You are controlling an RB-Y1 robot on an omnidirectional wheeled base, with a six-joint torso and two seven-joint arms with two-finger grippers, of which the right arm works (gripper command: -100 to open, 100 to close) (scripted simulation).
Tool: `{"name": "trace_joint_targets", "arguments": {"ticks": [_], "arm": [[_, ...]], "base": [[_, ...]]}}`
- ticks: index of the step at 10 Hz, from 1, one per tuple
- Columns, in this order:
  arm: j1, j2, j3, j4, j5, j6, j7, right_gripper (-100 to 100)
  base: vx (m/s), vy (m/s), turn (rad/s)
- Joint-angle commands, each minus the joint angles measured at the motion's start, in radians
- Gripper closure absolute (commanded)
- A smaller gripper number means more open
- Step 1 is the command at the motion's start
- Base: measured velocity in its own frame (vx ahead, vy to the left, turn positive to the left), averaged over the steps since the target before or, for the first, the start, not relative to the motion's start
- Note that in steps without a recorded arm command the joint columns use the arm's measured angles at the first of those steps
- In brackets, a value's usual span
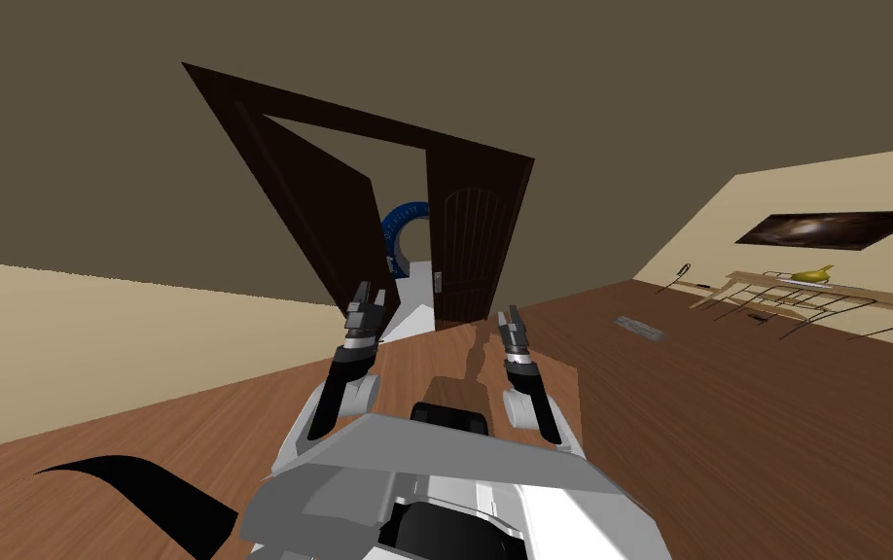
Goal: Push the door open
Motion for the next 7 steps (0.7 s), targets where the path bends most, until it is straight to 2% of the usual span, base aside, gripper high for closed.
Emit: {"name": "trace_joint_targets", "arguments": {"ticks": [1, 2, 4, 5, 7], "arm": [[-0.034, -0.007, 0.032, 0.041, -0.004, 0.015, -0.014, -100], [-0.06, -0.011, 0.058, 0.078, -0.007, 0.022, -0.023, -100], [-0.087, -0.014, 0.084, 0.116, -0.01, 0.03, -0.033, -100], [-0.115, -0.018, 0.111, 0.155, -0.013, 0.037, -0.042, -100], [-0.143, -0.021, 0.138, 0.194, -0.016, 0.045, -0.052, -100]], "base": [[0.116, 0.074, -0.136], [0.18, 0.096, -0.199], [0.145, 0.073, -0.108], [0.113, 0.059, -0.133], [0.119, 0.057, -0.114]]}}
